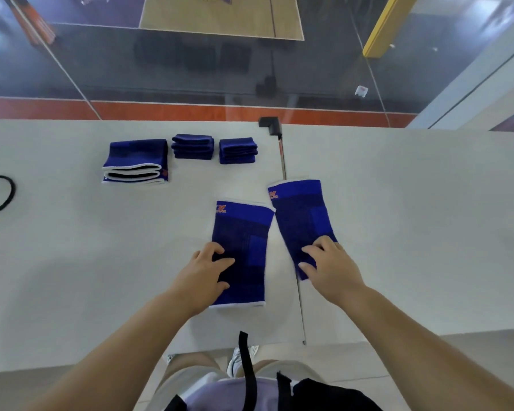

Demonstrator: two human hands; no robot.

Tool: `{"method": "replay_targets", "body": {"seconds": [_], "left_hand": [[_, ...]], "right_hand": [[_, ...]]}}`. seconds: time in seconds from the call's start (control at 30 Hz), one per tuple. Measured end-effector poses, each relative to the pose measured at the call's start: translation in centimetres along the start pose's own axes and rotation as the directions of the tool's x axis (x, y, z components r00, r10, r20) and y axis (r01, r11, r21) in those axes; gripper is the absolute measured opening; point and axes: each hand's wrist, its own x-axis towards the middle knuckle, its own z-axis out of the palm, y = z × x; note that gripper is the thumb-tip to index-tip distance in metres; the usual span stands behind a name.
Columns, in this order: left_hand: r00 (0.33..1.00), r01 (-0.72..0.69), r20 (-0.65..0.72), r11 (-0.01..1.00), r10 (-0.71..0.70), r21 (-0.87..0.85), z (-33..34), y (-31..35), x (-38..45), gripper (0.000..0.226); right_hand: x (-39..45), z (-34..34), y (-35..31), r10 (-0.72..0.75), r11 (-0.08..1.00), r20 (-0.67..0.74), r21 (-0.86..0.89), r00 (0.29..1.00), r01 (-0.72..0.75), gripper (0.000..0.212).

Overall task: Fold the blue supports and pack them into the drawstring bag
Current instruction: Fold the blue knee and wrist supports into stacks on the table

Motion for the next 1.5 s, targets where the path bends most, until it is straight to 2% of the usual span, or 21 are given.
{"method": "replay_targets", "body": {"seconds": [0.1, 0.17, 0.23, 0.3, 0.37, 0.47, 0.6, 0.67, 0.8, 0.93, 1.03, 1.13, 1.23, 1.3, 1.37, 1.5], "left_hand": [[1.000, 0.007, -0.020, 1.000, -0.007, 0.008, 0.1, 0.3, 0.5, 0.054], [0.999, 0.018, -0.030, 1.000, -0.018, 0.005, 0.3, 0.5, 0.7, 0.055], [0.999, 0.026, -0.045, 1.000, -0.026, 0.002, 0.5, 0.7, 0.8, 0.055], [0.998, 0.028, -0.052, 1.000, -0.028, 0.007, 0.7, 0.8, 0.7, 0.054], [0.998, 0.028, -0.052, 0.999, -0.027, 0.024, 0.7, 0.9, 0.5, 0.054], [0.998, 0.027, -0.056, 0.998, -0.024, 0.055, 0.8, 0.9, 0.2, 0.054], [0.998, 0.032, -0.049, 0.997, -0.029, 0.066, 0.7, 1.1, 0.0, 0.053], [0.999, 0.036, -0.043, 0.997, -0.033, 0.065, 0.6, 1.1, -0.1, 0.053], [0.998, 0.060, -0.021, 0.998, -0.059, 0.023, 0.3, 1.3, -0.3, 0.050], [0.995, 0.089, -0.044, 0.995, -0.091, -0.047, -0.1, 1.7, -0.3, 0.048], [0.991, 0.098, -0.077, 0.978, -0.113, -0.184, -0.4, 2.5, -0.2, 0.044], [0.990, 0.079, -0.069, 0.879, -0.125, -0.470, -0.9, 3.6, -0.2, 0.034], [0.983, 0.127, 0.013, 0.633, -0.181, -0.763, -1.7, 4.5, -0.2, 0.029], [0.975, 0.138, 0.031, 0.490, -0.220, -0.861, -2.1, 4.4, 0.1, 0.021], [0.952, 0.114, -0.033, 0.456, -0.303, -0.883, -2.4, 3.6, 0.2, 0.012], [0.924, 0.110, -0.077, 0.453, -0.374, -0.885, -2.5, 1.5, 0.1, 0.020]], "right_hand": [[-1.6, 0.8, -0.5, -0.041, 0.998, 0.039, 0.052, 0.998, 0.039, 0.036], [-2.1, 0.8, -0.6, -0.030, 0.997, 0.080, 0.078, 0.996, 0.024, 0.030], [-2.0, 0.4, -0.5, 0.004, 0.996, 0.064, 0.093, 0.998, -0.010, 0.024], [-1.5, -0.3, -0.2, 0.095, 0.990, -0.018, 0.104, 0.995, -0.093, 0.023], [-0.8, -1.0, 0.0, 0.236, 0.968, -0.062, 0.096, 0.970, -0.230, 0.036], [0.0, -1.0, -0.2, 0.393, 0.910, 0.009, 0.143, 0.920, -0.390, 0.055], [0.4, -0.1, -0.2, 0.461, 0.816, 0.085, 0.350, 0.883, -0.459, 0.054], [0.4, -0.1, -0.1, 0.455, 0.804, 0.091, 0.386, 0.886, -0.453, 0.046], [0.2, -0.3, 0.0, 0.371, 0.880, 0.031, 0.307, 0.928, -0.362, 0.030], [-0.1, -1.9, 0.1, 0.291, 0.878, -0.072, 0.416, 0.954, -0.236, 0.024], [-0.4, -3.7, -0.5, 0.240, 0.850, -0.154, 0.510, 0.958, -0.131, 0.025], [-0.7, -5.2, -2.1, 0.199, 0.795, -0.173, 0.604, 0.965, -0.056, 0.024], [-0.8, -5.4, -4.1, 0.140, 0.724, -0.117, 0.690, 0.983, -0.021, 0.023], [-0.5, -4.8, -5.5, 0.103, 0.689, -0.065, 0.724, 0.992, -0.024, 0.024], [0.0, -3.7, -6.5, 0.070, 0.680, -0.021, 0.732, 0.997, -0.032, 0.028], [1.4, -2.3, -8.2, 0.033, 0.640, 0.058, 0.765, 0.998, -0.066, 0.038]]}}
